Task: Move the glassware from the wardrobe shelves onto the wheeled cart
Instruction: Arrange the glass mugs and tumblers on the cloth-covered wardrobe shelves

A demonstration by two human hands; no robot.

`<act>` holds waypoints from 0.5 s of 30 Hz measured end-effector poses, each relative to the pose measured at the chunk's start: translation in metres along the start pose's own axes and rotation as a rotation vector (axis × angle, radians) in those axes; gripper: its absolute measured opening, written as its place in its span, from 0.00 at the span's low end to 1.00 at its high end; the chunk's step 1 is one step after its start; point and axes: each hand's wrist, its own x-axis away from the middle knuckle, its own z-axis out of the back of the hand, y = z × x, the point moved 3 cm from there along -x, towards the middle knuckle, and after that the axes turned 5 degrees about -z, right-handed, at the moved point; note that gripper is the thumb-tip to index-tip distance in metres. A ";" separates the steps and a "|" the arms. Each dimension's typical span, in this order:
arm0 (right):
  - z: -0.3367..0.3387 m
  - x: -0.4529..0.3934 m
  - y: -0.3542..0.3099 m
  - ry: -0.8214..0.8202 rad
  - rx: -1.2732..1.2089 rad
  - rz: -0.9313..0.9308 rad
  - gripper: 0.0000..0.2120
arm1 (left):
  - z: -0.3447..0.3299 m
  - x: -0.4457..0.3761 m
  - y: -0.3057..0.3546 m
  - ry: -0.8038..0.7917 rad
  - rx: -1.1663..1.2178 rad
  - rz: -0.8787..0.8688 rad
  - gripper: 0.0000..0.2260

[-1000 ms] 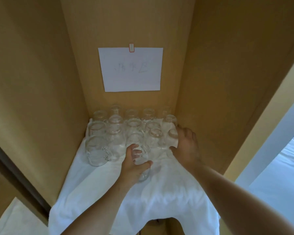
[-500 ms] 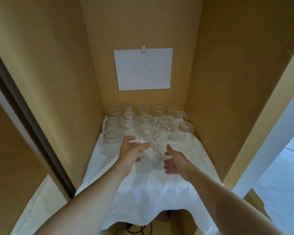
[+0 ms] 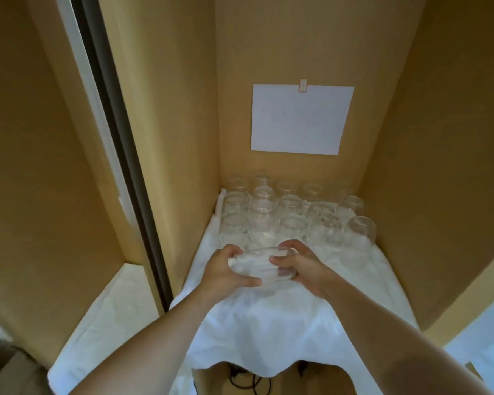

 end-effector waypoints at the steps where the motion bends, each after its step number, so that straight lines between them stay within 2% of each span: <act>1: -0.006 -0.001 -0.007 0.050 0.080 0.024 0.28 | 0.001 0.001 -0.005 0.021 -0.089 0.000 0.34; 5: -0.033 -0.006 -0.041 0.225 0.507 0.269 0.37 | 0.008 0.004 -0.025 0.031 -0.457 0.032 0.42; 7: -0.048 -0.011 -0.053 0.246 0.777 0.398 0.41 | 0.011 0.006 -0.036 -0.088 -0.711 0.009 0.40; 9: -0.063 -0.014 -0.058 0.232 0.990 0.484 0.43 | 0.012 0.011 -0.044 -0.209 -0.890 -0.031 0.34; 11: -0.076 -0.017 -0.057 0.216 1.102 0.523 0.45 | 0.014 0.015 -0.052 -0.257 -0.952 -0.056 0.29; 15: -0.099 -0.024 -0.049 0.194 1.163 0.528 0.45 | 0.016 0.018 -0.061 -0.277 -0.948 -0.079 0.29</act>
